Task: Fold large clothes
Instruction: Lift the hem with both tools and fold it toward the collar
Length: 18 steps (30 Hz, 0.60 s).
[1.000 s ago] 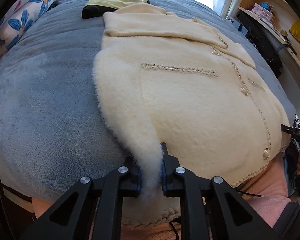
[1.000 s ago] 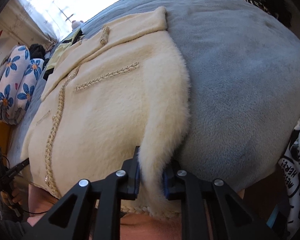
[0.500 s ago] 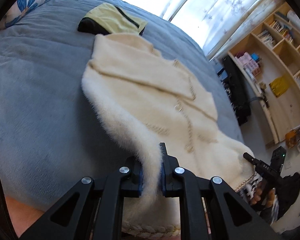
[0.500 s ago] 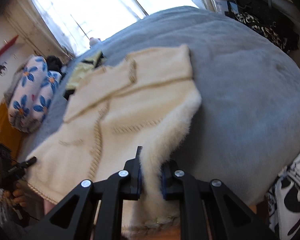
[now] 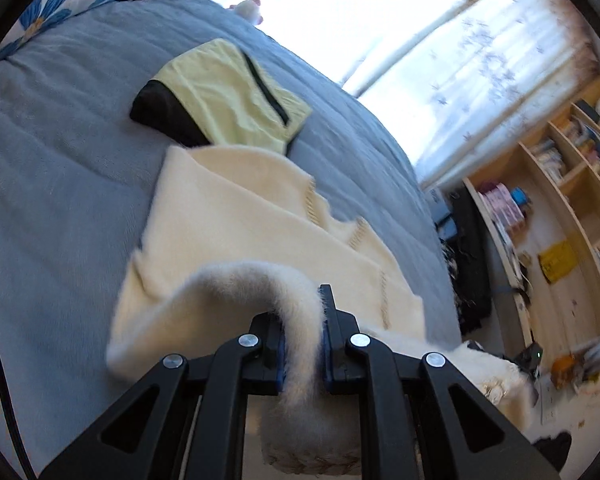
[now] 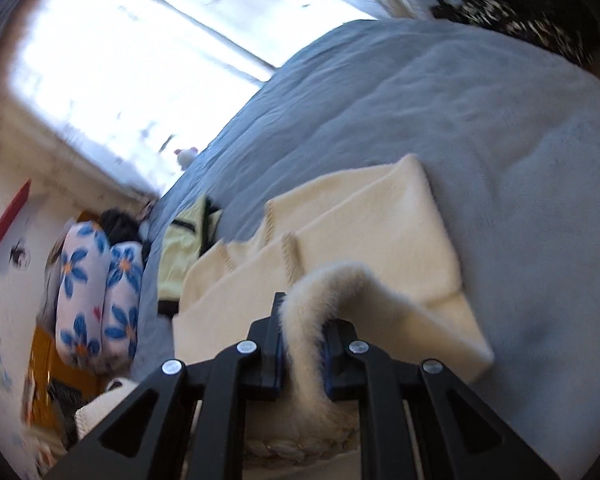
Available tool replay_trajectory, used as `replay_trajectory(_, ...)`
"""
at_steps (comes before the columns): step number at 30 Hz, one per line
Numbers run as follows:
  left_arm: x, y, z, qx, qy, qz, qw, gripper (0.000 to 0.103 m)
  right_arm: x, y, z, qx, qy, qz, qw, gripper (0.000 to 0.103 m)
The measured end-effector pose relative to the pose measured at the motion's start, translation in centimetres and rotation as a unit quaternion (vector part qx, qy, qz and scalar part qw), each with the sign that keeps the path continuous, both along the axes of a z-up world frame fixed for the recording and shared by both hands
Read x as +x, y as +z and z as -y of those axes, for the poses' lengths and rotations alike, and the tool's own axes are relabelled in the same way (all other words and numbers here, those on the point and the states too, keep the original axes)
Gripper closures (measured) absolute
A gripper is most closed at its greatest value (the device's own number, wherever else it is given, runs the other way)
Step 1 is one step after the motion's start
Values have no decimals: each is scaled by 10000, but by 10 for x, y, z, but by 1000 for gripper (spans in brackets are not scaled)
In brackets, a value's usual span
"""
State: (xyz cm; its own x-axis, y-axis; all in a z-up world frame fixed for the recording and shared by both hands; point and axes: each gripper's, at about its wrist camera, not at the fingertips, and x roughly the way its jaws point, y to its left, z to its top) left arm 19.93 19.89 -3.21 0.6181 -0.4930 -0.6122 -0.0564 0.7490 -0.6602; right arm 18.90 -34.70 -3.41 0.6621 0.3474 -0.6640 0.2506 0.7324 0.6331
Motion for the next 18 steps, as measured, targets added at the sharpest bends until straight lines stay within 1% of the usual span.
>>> replay_trajectory(2, 33, -18, -6, -5, 85, -253, 9996, 91, 26, -20, 7, -20, -79, -314, 9995, 85)
replay_trajectory(4, 62, -40, -11, 42, 116, -697, 9975, 85, 42, -38, 12, -5, -58, -514, 9987, 73)
replay_trajectory(5, 73, -51, -12, 69, 97, -913, 9958, 81, 47, -45, 14, -45, -30, -589, 9982, 70)
replay_trajectory(6, 81, -60, -13, 95, 88, -1093, 9939, 79, 50, -50, 15, -86, 1, -646, 9979, 65)
replay_trajectory(7, 88, -68, -14, 95, 65, -1265, 9919, 73, 53, -55, 17, -83, 58, -683, 9976, 62)
replay_trajectory(8, 94, -75, -14, 11, -21, -1330, 9911, 64, 53, -58, 18, -25, 129, -656, 9978, 62)
replay_trajectory(9, 97, -78, -14, -84, -87, -1338, 9909, 61, 53, -60, 18, 32, 170, -609, 9980, 62)
replay_trajectory(11, 99, -79, -14, -121, -147, -1279, 9916, 54, 52, -60, 20, 103, 191, -469, 9987, 60)
replay_trajectory(14, 101, -78, -15, -204, -237, -1220, 9920, 47, 49, -59, 22, 185, 260, -351, 9989, 59)
replay_trajectory(15, 101, -79, -15, -161, -255, -1213, 9922, 47, 49, -59, 23, 210, 281, -341, 9988, 58)
replay_trajectory(17, 101, -74, -10, 59, -354, -1190, 9922, 47, 47, -58, 24, 318, 327, -246, 9987, 54)
replay_trajectory(18, 100, -73, -6, 175, -411, -1156, 9923, 47, 45, -57, 24, 402, 350, -157, 9985, 50)
